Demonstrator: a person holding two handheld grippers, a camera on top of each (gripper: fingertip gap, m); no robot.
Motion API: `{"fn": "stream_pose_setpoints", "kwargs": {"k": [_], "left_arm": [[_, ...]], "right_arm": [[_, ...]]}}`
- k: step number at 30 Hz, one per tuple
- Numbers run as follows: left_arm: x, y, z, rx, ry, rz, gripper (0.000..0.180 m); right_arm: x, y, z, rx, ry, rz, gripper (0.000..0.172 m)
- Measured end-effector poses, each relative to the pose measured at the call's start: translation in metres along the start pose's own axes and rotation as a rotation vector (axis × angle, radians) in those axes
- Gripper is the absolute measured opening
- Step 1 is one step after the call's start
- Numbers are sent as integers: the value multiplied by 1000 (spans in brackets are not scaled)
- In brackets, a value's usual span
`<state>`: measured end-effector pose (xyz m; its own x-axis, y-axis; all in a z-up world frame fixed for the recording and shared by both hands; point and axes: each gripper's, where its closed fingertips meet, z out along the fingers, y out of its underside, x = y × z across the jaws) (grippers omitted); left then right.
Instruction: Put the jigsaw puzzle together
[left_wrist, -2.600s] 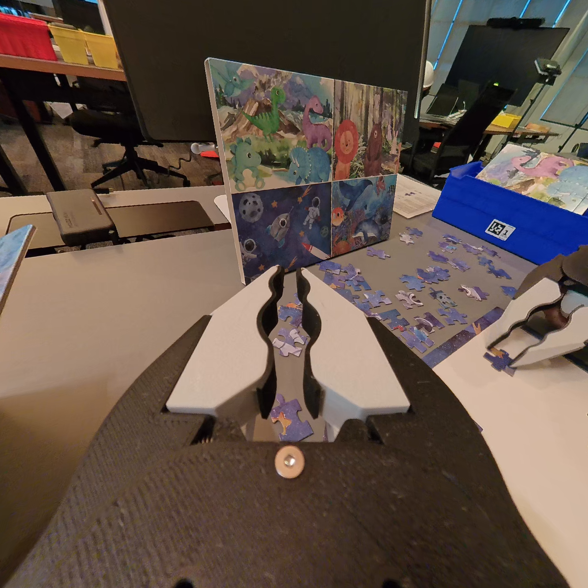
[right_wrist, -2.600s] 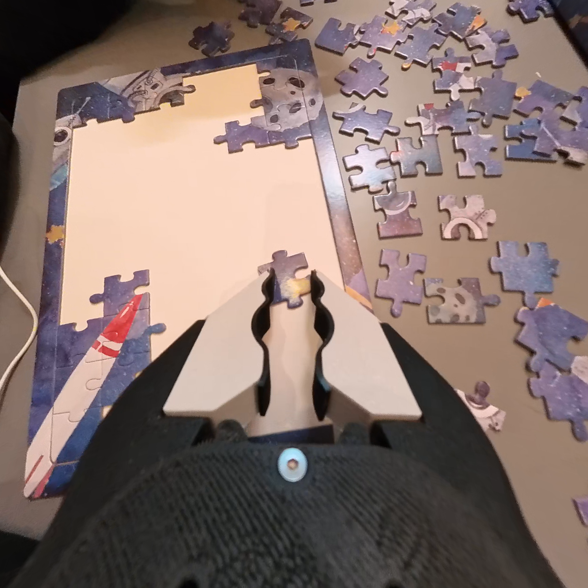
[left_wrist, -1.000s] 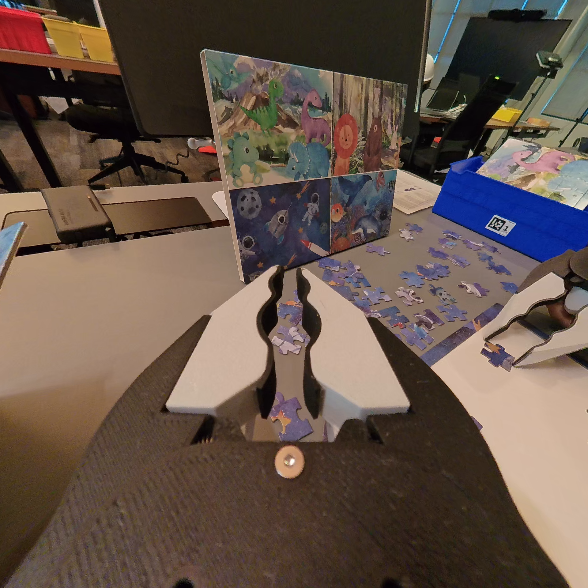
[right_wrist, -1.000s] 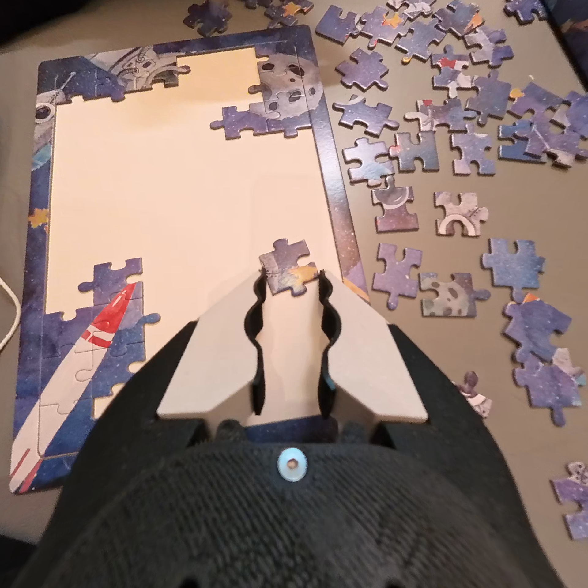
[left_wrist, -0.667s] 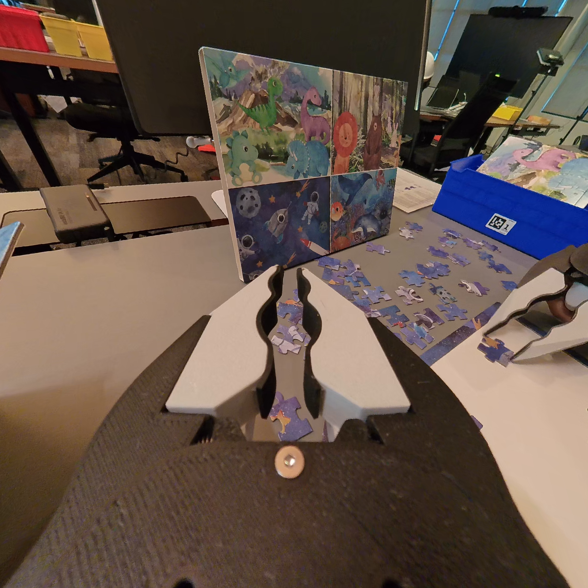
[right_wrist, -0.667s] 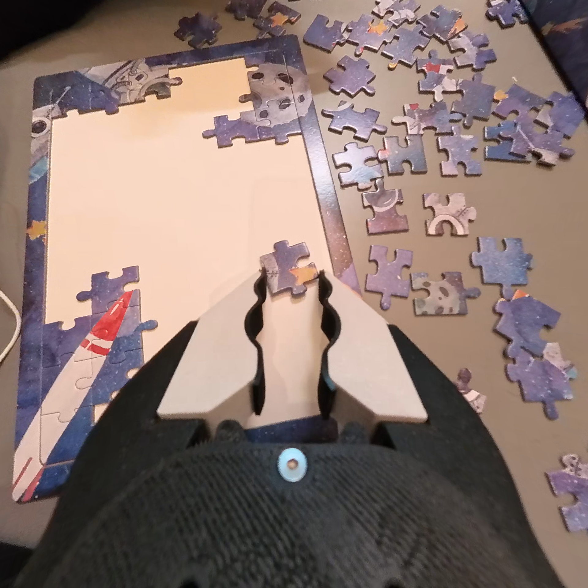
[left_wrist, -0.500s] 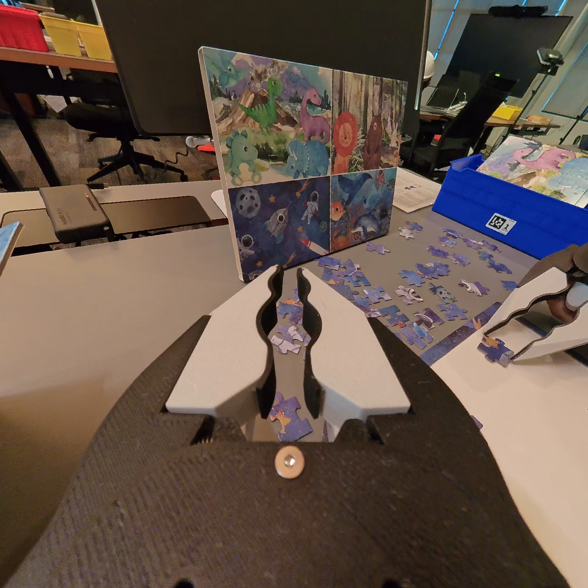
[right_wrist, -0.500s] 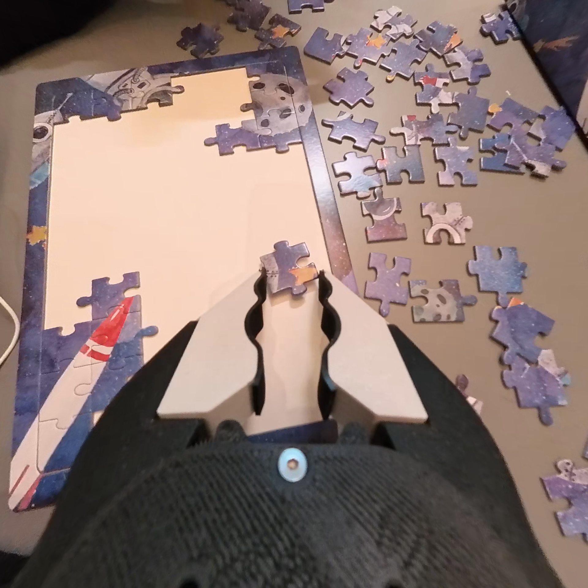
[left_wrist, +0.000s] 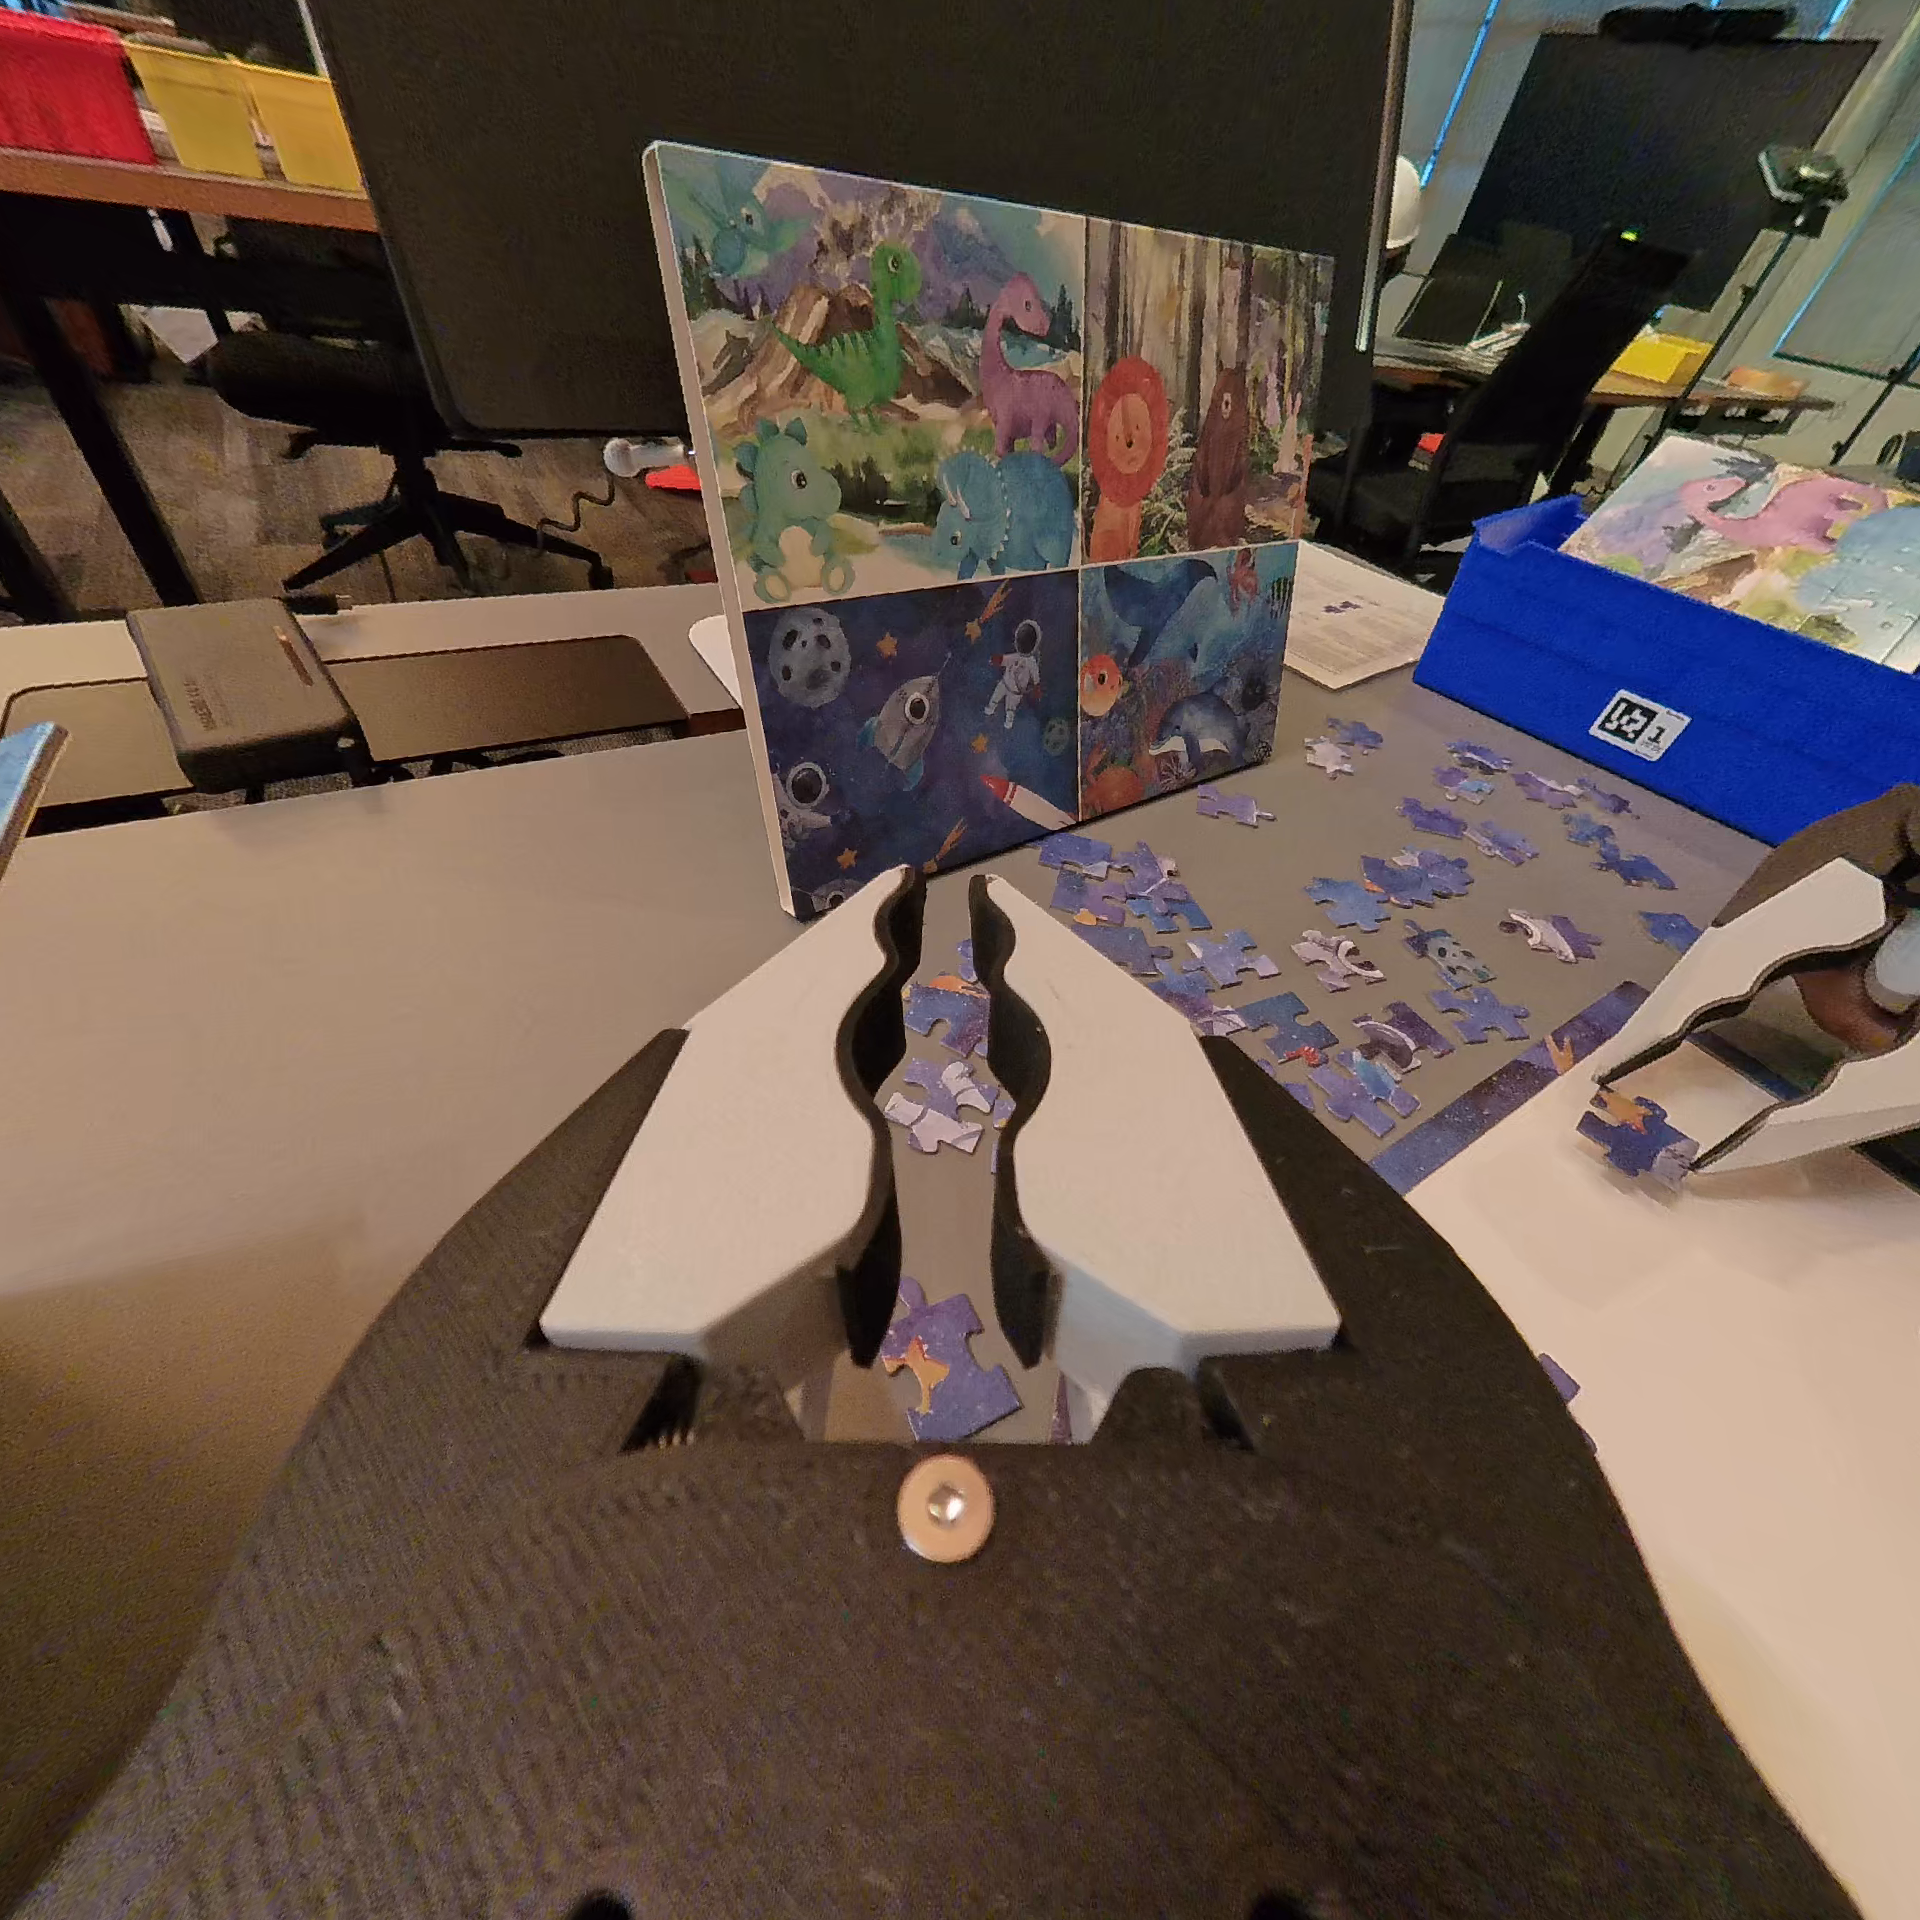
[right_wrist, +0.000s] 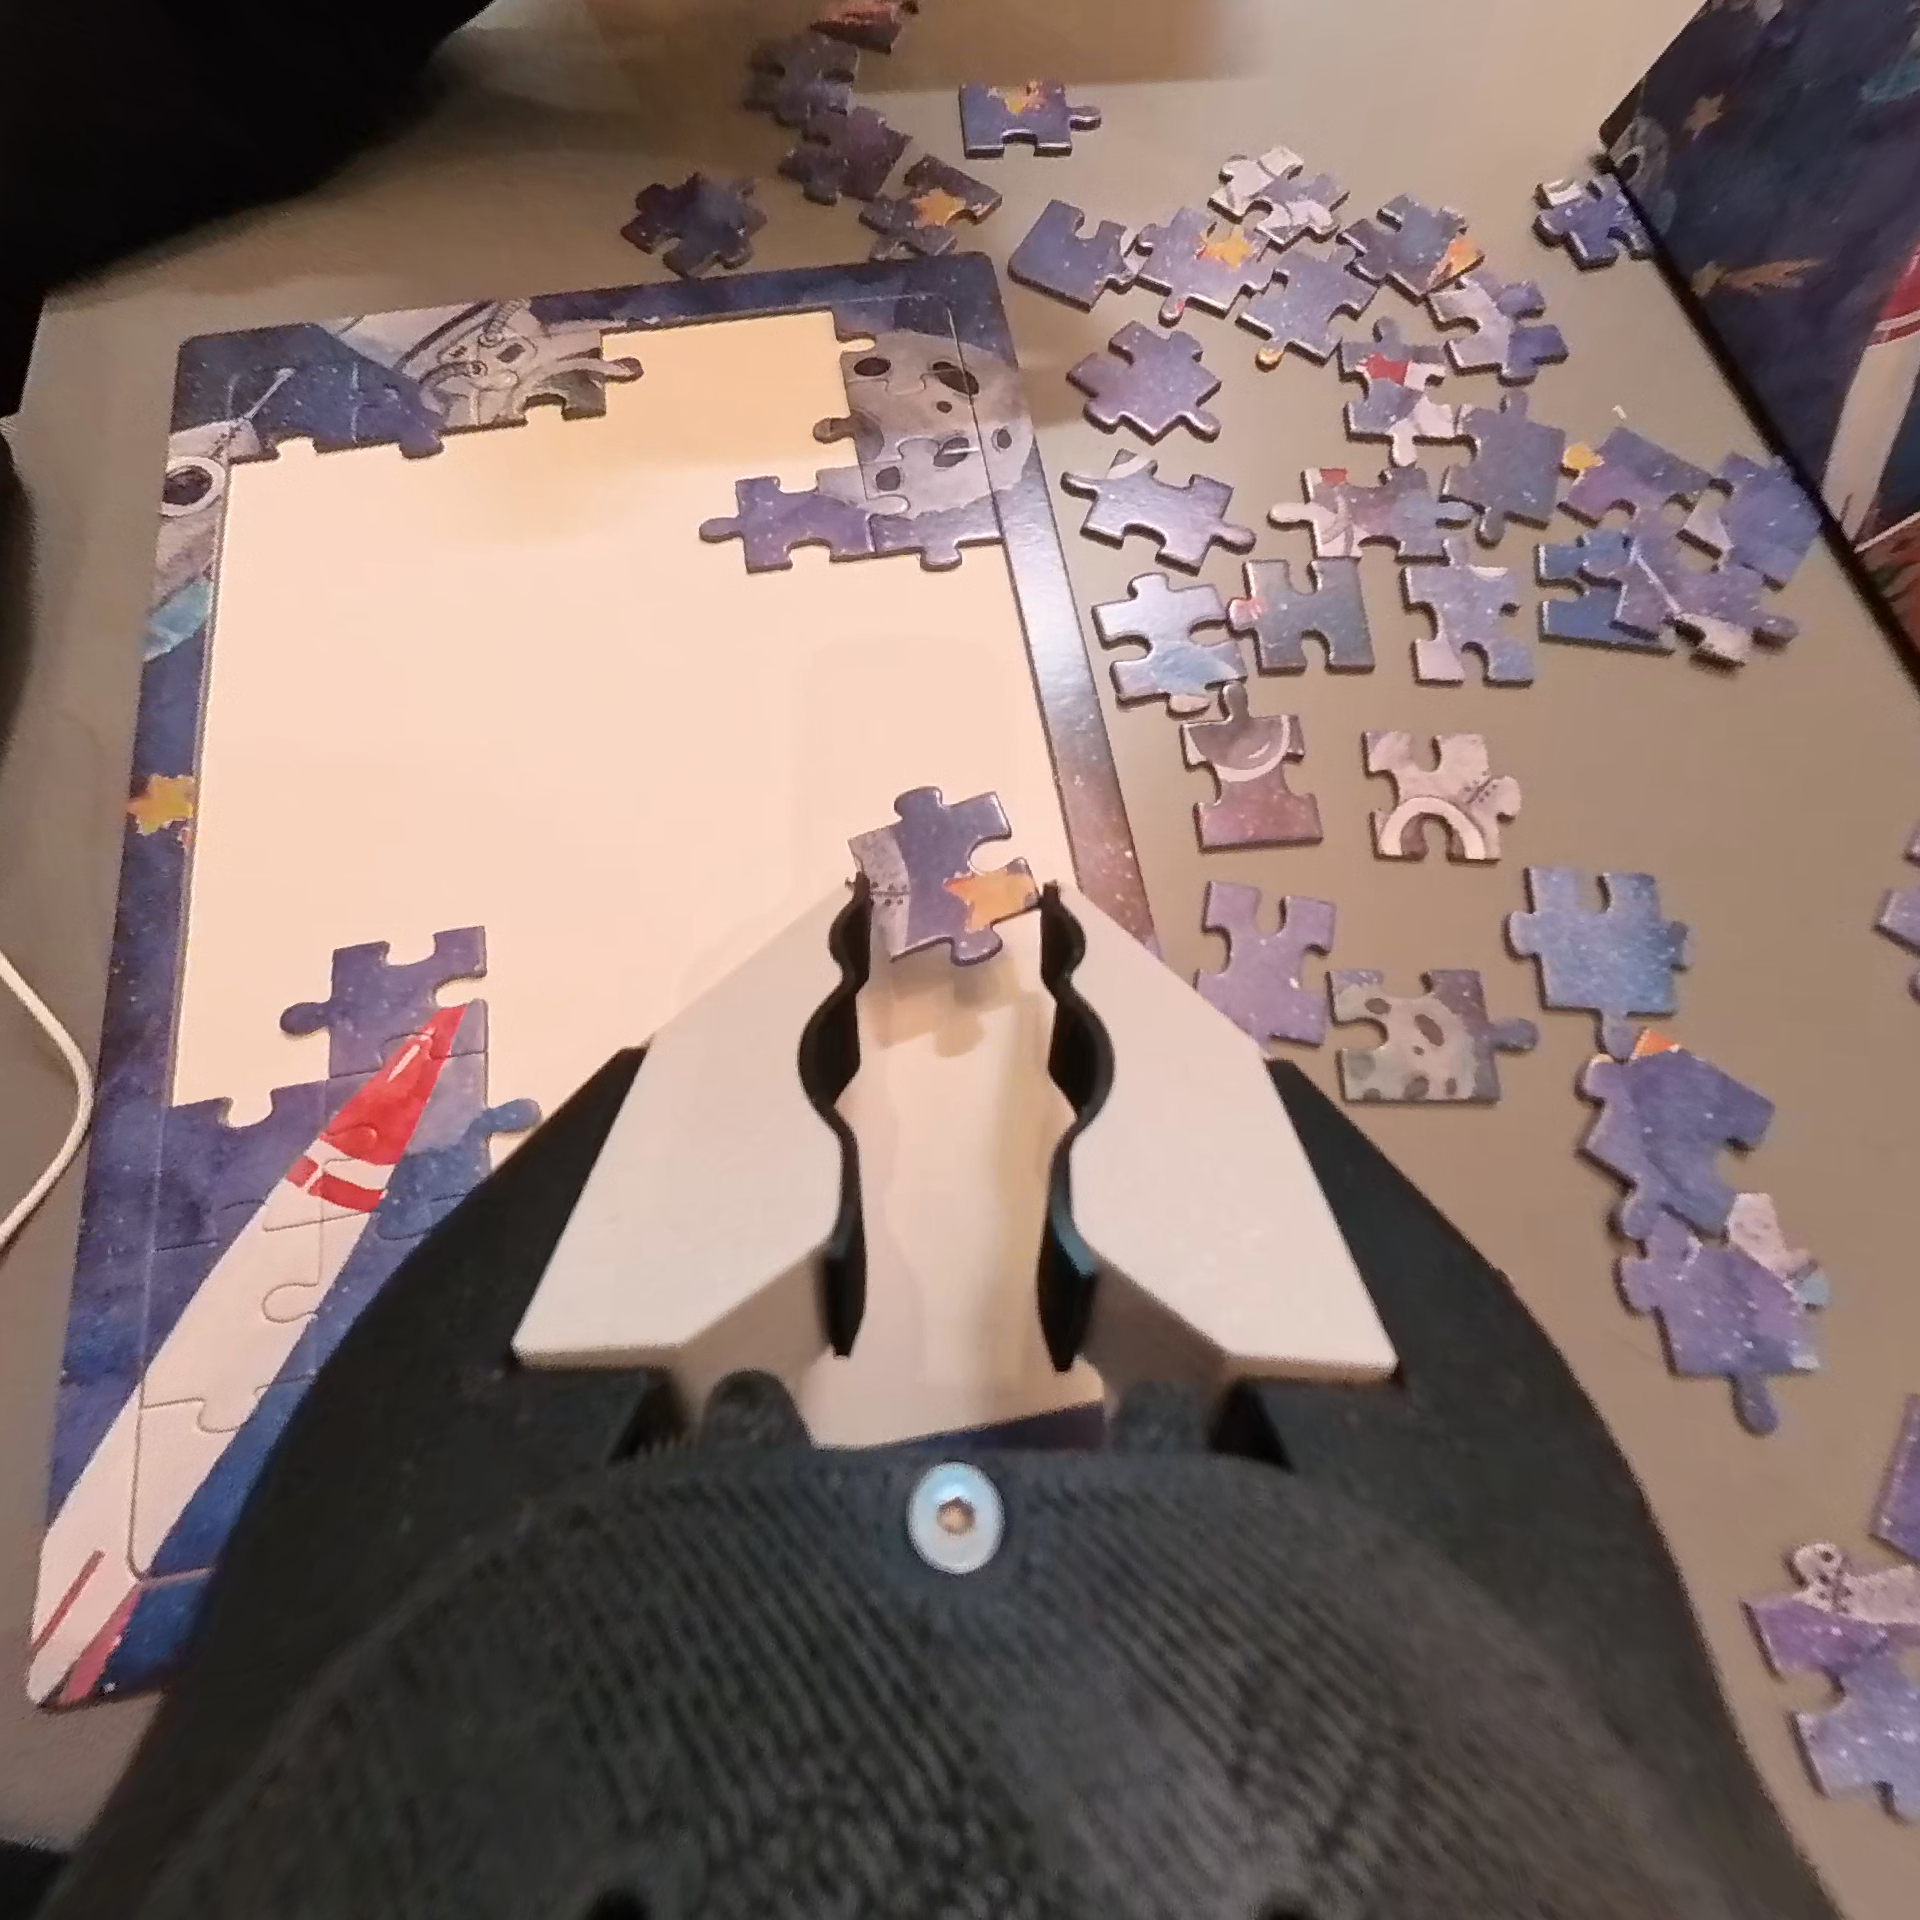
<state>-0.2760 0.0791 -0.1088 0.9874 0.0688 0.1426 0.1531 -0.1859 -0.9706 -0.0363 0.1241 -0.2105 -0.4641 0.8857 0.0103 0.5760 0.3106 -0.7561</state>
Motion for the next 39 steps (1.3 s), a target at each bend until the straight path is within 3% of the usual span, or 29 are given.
{"fn": "stream_pose_setpoints", "kwargs": {"k": [28,36,39], "left_arm": [[1,1,1,-7,-1,7,7],[2,2,2,-12,1,12,7],[2,1,1,-10,-2,18,7]], "right_arm": [[-8,-9,7,29,-27,-13,31],[-41,-58,30,164,-148,-9,31],[-52,-67,47,132,-140,-40,31]]}}
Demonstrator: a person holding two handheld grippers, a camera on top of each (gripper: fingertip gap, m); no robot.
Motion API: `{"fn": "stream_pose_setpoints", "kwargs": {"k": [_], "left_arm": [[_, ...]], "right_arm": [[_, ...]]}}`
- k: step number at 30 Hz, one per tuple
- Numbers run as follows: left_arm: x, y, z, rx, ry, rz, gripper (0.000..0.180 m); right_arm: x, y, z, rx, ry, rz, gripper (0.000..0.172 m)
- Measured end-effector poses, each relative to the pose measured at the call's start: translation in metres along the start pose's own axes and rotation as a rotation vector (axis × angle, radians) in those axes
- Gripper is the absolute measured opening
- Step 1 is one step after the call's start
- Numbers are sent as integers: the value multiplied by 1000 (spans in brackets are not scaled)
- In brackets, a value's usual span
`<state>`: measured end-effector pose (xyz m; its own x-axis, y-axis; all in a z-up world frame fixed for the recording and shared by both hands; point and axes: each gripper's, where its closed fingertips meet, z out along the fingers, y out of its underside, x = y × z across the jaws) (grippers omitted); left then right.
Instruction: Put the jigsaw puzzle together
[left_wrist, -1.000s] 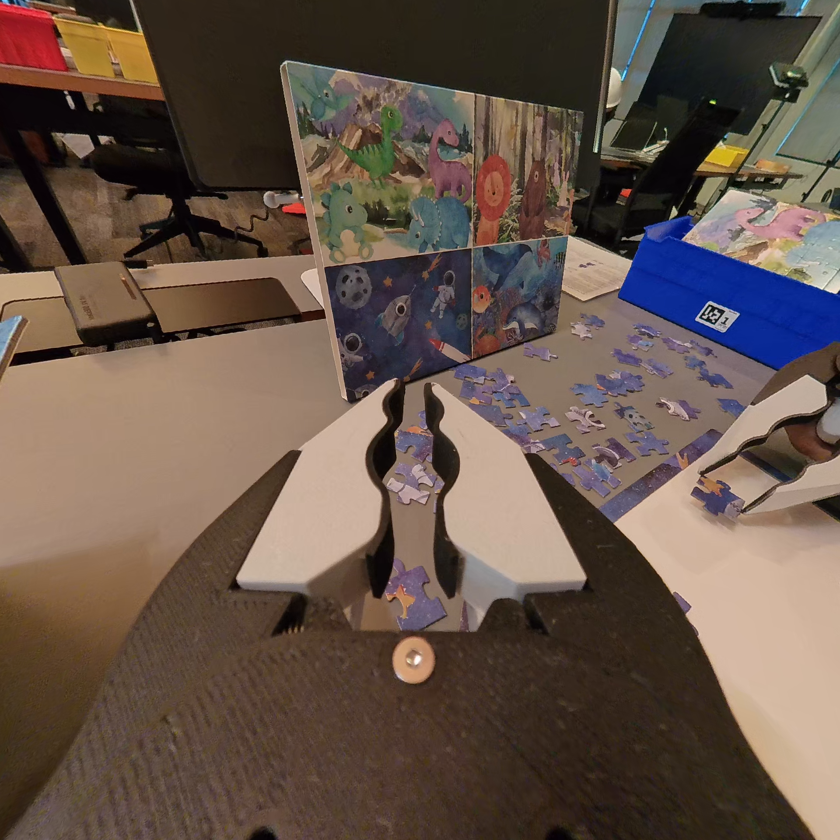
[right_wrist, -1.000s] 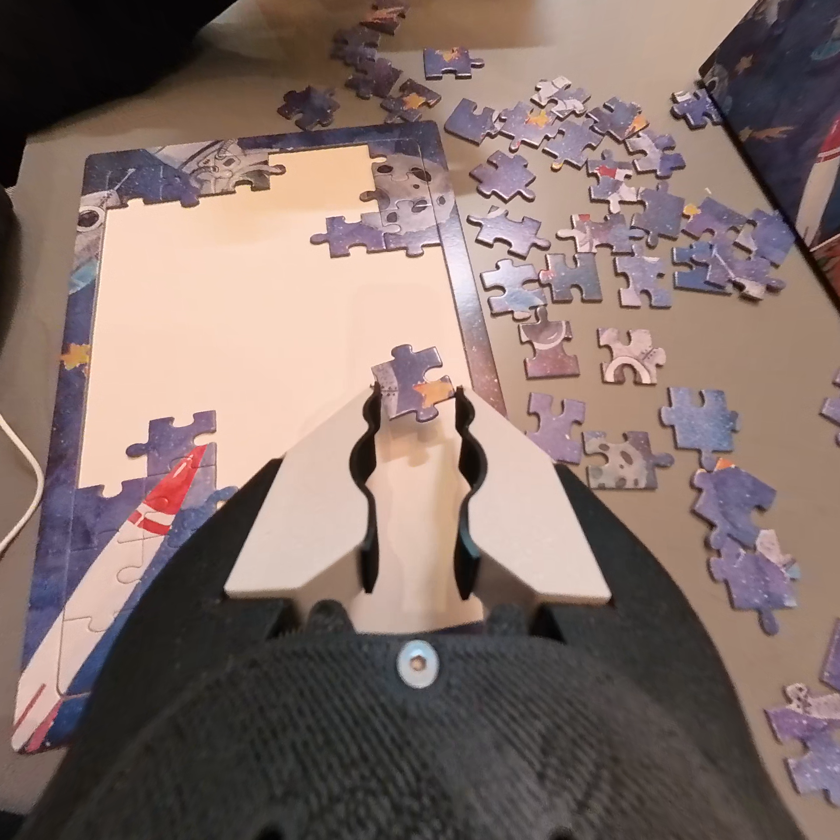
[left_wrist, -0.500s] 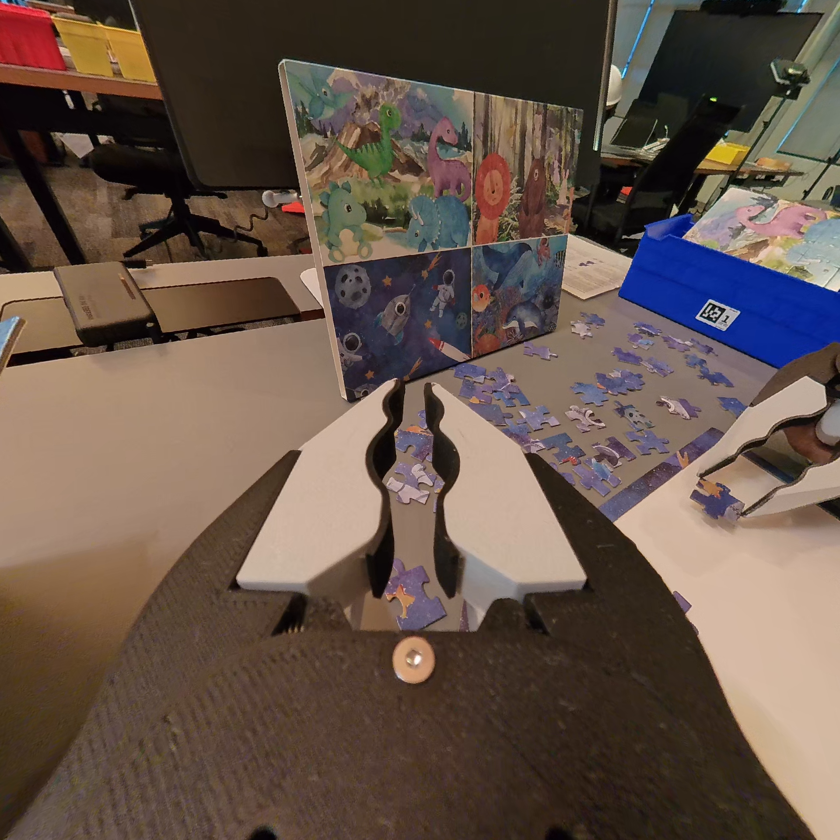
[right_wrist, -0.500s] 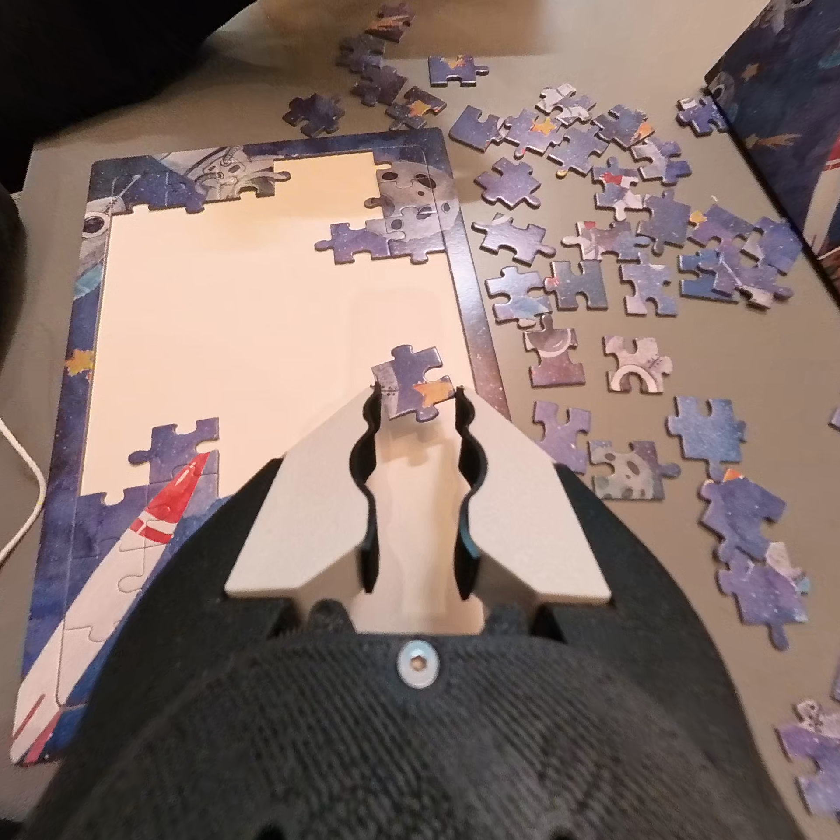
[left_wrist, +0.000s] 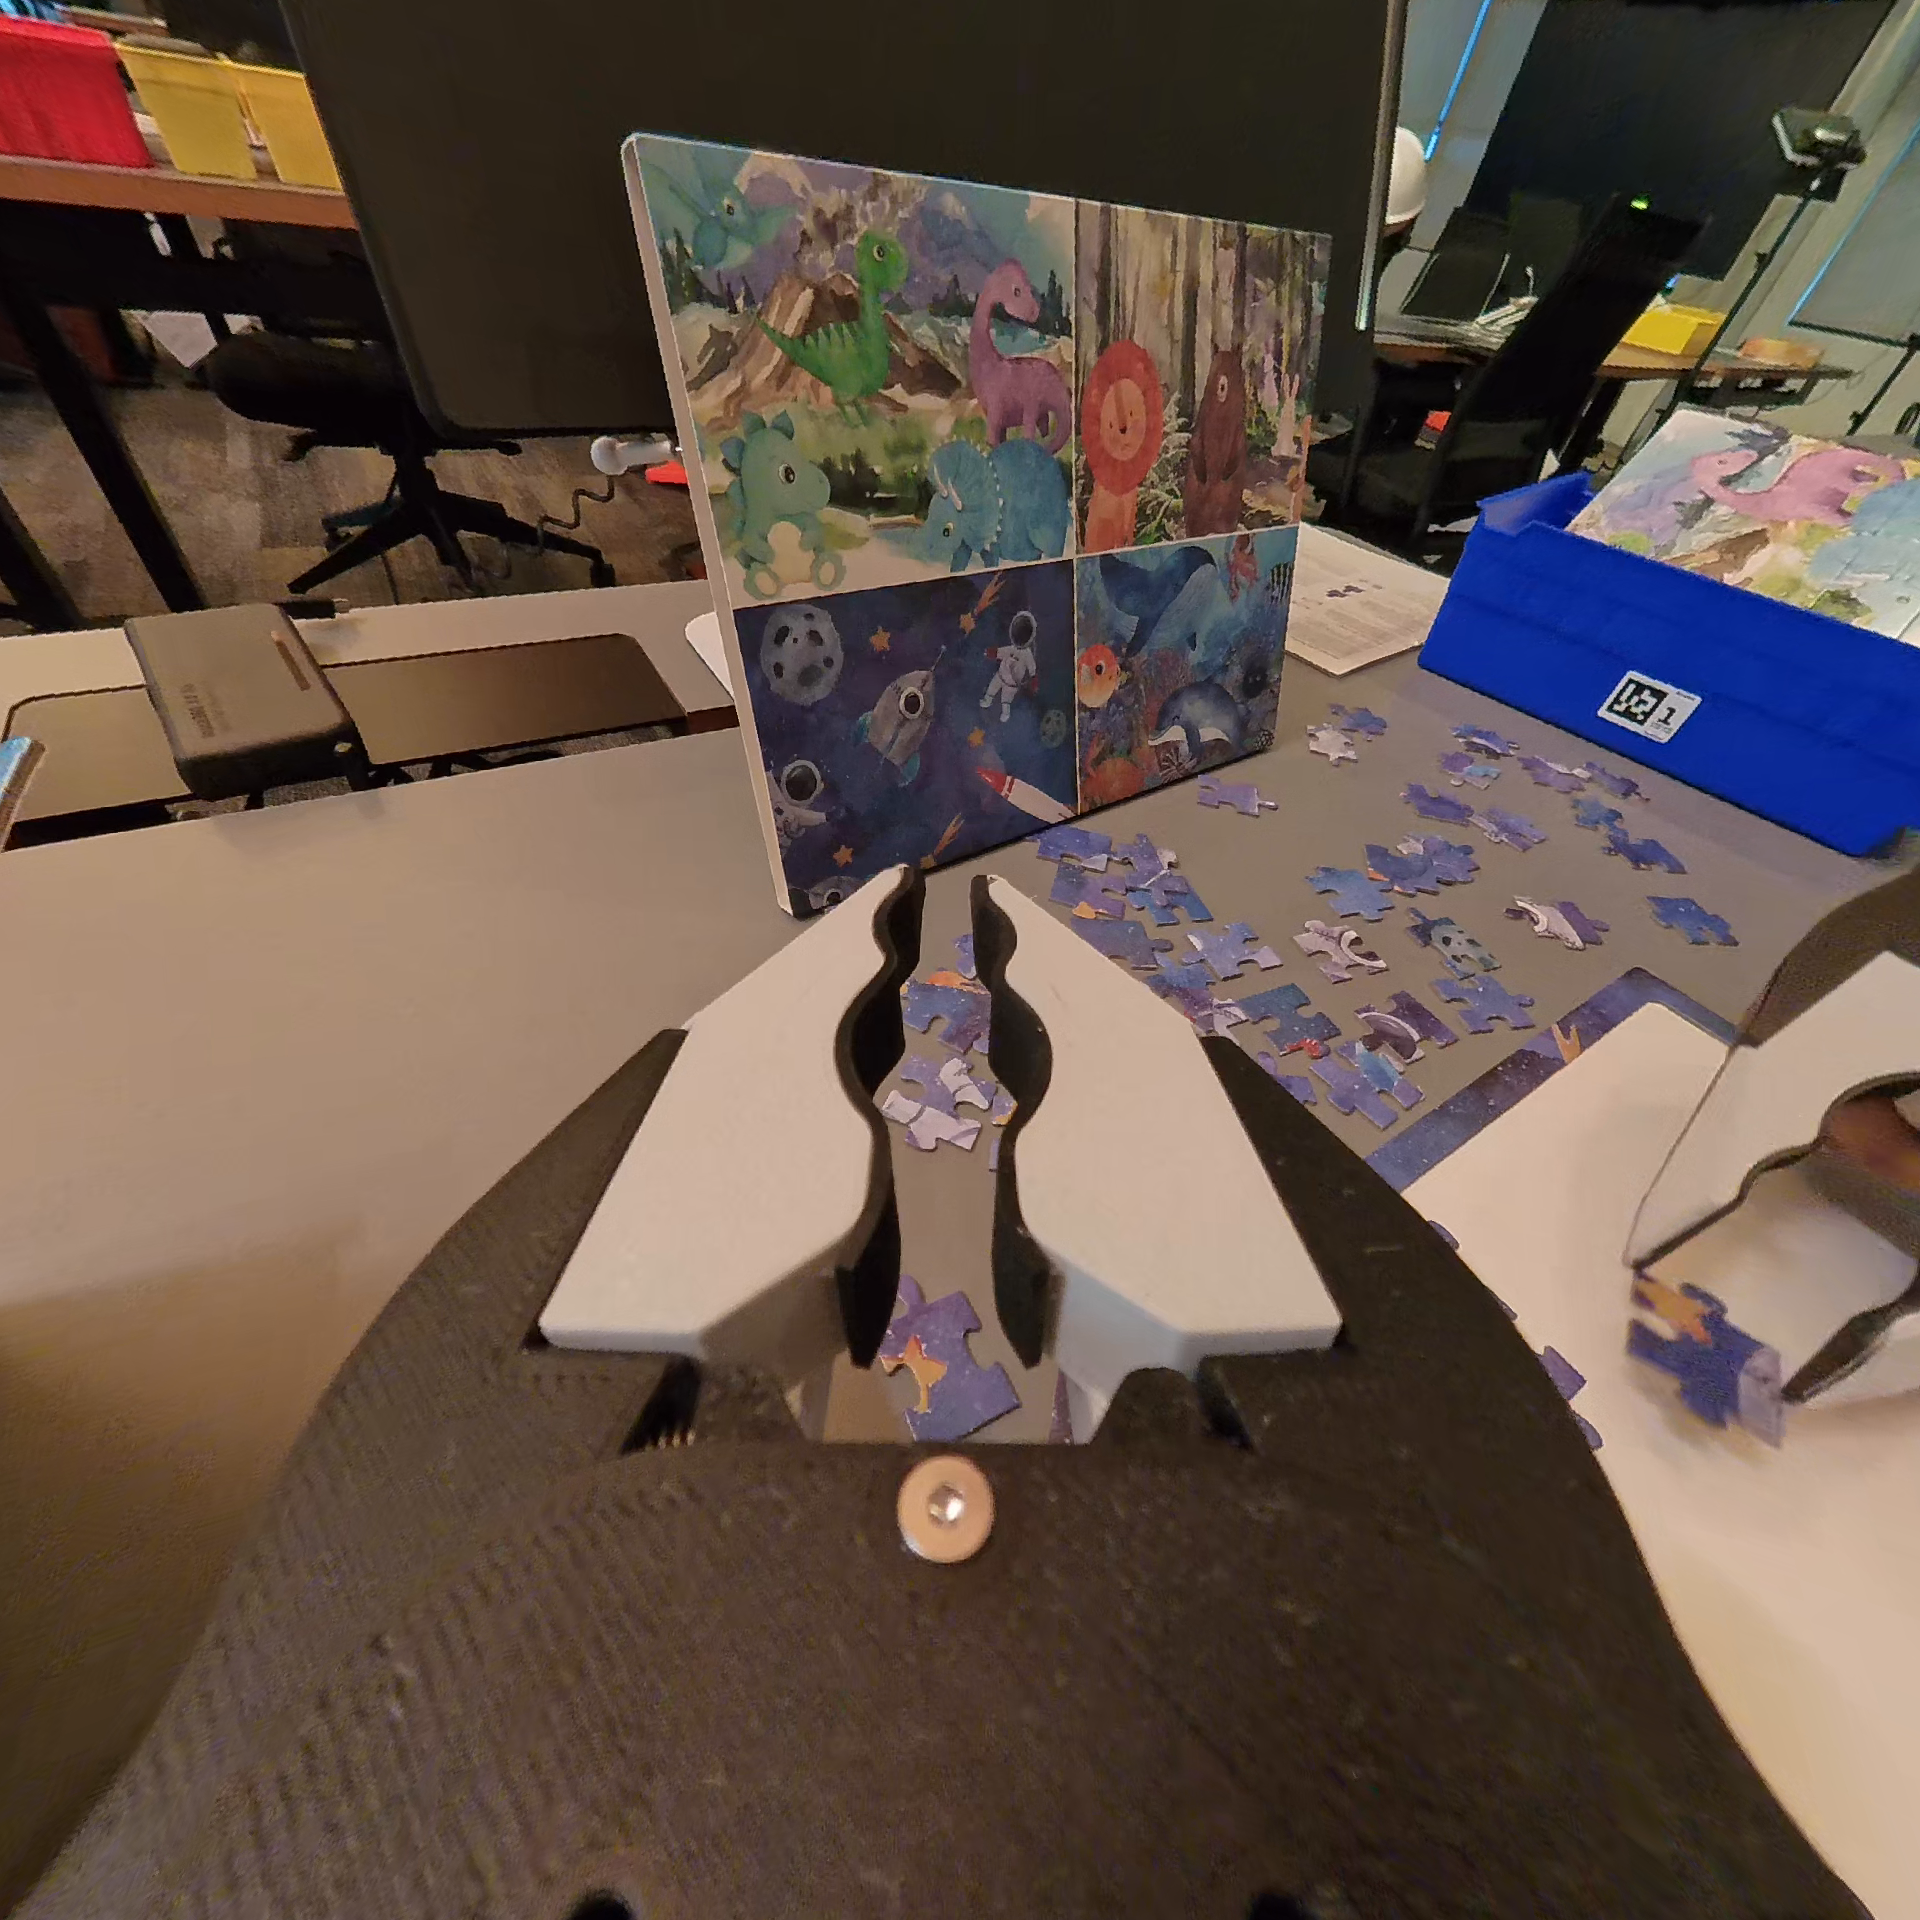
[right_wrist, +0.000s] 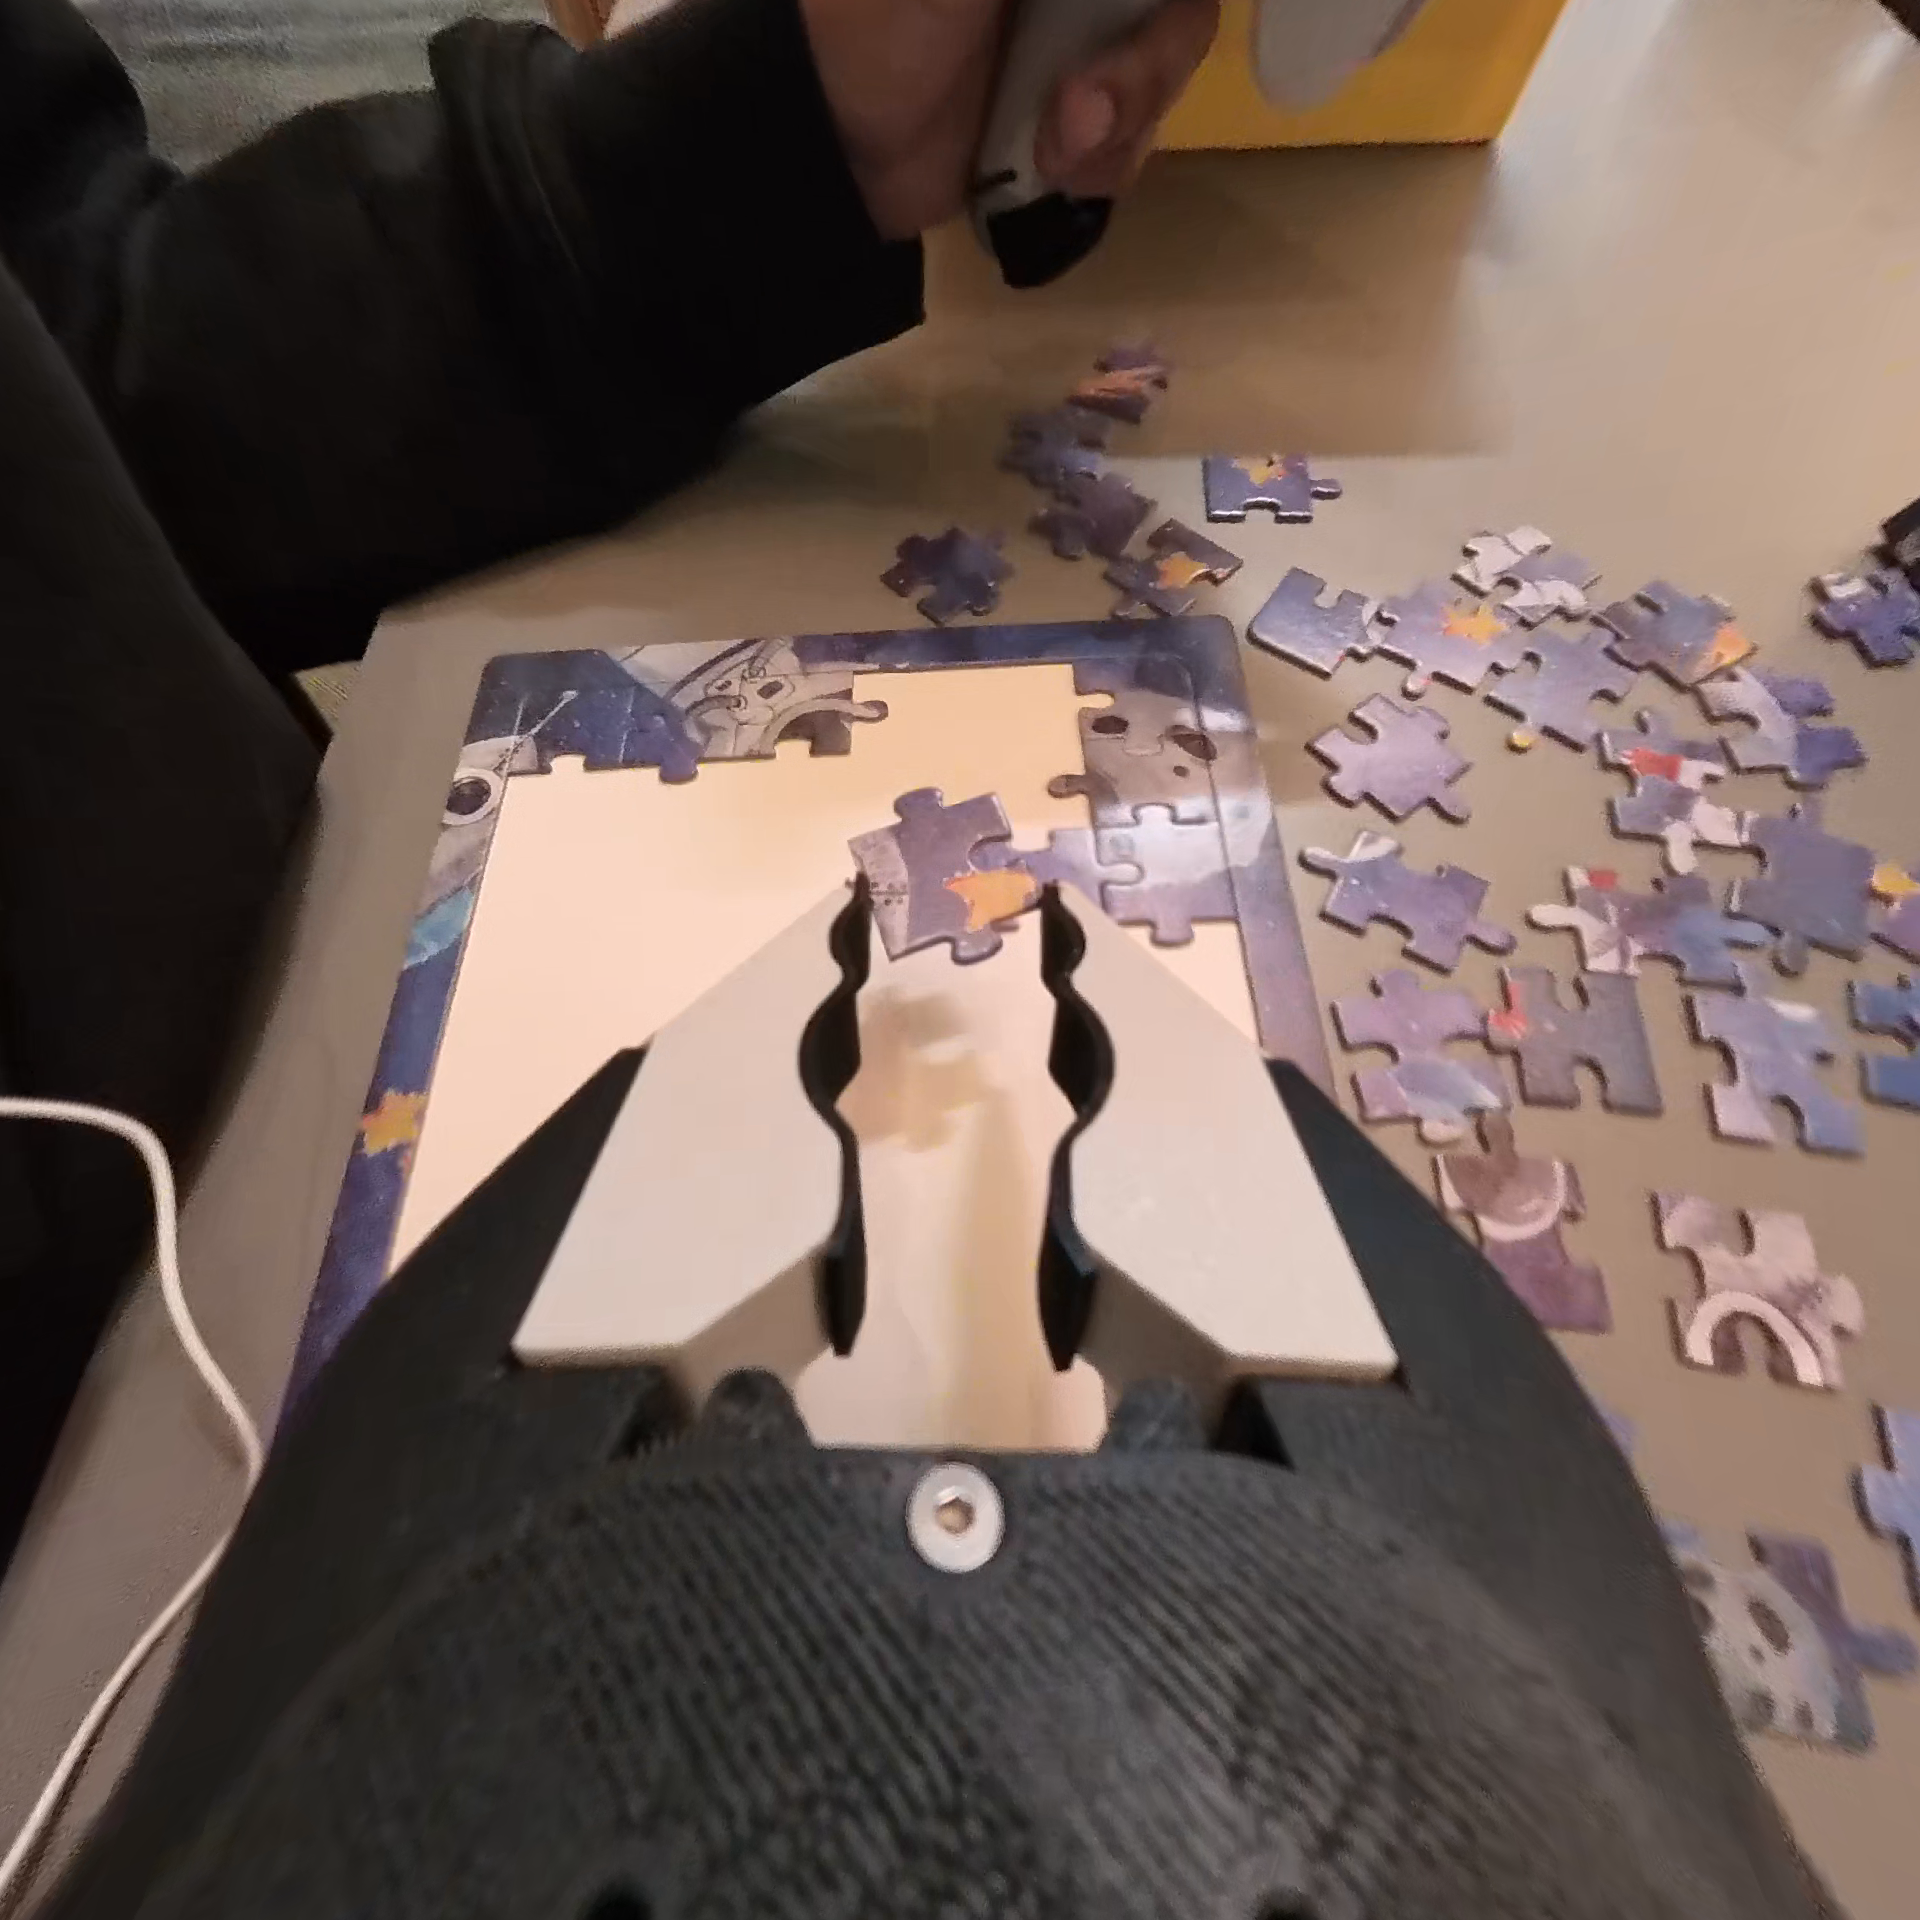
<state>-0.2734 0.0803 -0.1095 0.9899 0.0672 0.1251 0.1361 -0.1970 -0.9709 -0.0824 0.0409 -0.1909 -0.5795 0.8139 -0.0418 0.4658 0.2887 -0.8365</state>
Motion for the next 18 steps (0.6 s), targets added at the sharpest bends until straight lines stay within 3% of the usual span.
{"fn": "stream_pose_setpoints", "kwargs": {"k": [8,14,18], "left_arm": [[6,-7,-3,22,23,0,8],[14,-8,-3,7,28,42,9],[16,-6,-1,-10,24,68,9]], "right_arm": [[12,-2,11,6,51,52,31],[57,16,-22,6,257,114,31],[71,21,-39,55,311,161,30]]}}
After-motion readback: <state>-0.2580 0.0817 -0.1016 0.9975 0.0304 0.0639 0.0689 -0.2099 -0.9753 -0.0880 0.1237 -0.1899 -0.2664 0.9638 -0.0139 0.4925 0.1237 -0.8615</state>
